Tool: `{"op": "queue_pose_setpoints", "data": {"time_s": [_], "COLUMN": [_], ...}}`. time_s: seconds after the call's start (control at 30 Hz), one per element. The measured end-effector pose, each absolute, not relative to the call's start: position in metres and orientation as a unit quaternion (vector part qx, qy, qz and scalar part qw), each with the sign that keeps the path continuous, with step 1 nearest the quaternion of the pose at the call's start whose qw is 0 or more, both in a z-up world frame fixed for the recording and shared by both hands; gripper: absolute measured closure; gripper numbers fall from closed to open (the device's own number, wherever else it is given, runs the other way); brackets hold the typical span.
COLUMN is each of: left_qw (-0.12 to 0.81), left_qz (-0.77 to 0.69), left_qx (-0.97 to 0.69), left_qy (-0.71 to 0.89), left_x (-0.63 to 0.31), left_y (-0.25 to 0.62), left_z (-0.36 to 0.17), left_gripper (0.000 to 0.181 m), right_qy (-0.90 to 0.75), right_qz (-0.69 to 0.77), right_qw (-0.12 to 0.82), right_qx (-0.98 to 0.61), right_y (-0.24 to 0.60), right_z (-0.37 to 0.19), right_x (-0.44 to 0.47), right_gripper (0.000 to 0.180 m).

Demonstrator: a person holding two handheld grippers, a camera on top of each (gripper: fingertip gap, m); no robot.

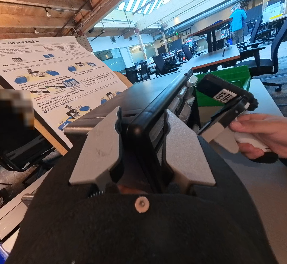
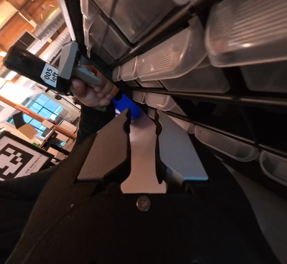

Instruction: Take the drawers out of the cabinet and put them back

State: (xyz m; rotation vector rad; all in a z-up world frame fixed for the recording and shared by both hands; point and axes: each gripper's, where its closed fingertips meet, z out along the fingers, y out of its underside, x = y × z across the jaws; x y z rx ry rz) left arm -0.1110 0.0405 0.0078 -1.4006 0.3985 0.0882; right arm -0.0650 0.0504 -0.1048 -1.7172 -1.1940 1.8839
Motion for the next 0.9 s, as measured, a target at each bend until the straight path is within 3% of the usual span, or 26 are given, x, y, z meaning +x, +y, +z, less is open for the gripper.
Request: {"op": "queue_pose_setpoints", "data": {"time_s": [0.1, 0.4, 0.5, 0.57, 0.73, 0.9], "left_qw": [0.746, 0.745, 0.746, 0.746, 0.746, 0.745], "left_qz": [0.04, 0.041, 0.041, 0.042, 0.042, 0.042], "left_qx": [-0.64, -0.64, -0.64, -0.64, -0.64, -0.64], "left_qy": [0.182, 0.181, 0.181, 0.182, 0.182, 0.182], "left_x": [-0.111, -0.111, -0.111, -0.111, -0.111, -0.111], "left_y": [0.04, 0.041, 0.04, 0.04, 0.04, 0.04], "left_z": [0.008, 0.008, 0.008, 0.008, 0.008, 0.008], "left_gripper": [0.128, 0.128, 0.128, 0.128, 0.128, 0.128], "right_qy": [-0.41, -0.383, -0.372, -0.369, -0.335, -0.319], "right_qz": [0.657, 0.671, 0.679, 0.655, 0.698, 0.722], "right_qw": [0.168, 0.158, 0.167, 0.189, 0.177, 0.141], "right_qx": [-0.61, -0.615, -0.611, -0.632, -0.607, -0.598], "right_y": [0.055, 0.059, 0.058, 0.066, 0.07, 0.07], "right_z": [-0.108, -0.112, -0.11, -0.118, -0.105, -0.11], "right_x": [-0.066, -0.068, -0.066, -0.064, -0.064, -0.062], "right_gripper": [0.165, 0.173, 0.159, 0.139, 0.15, 0.174]}}
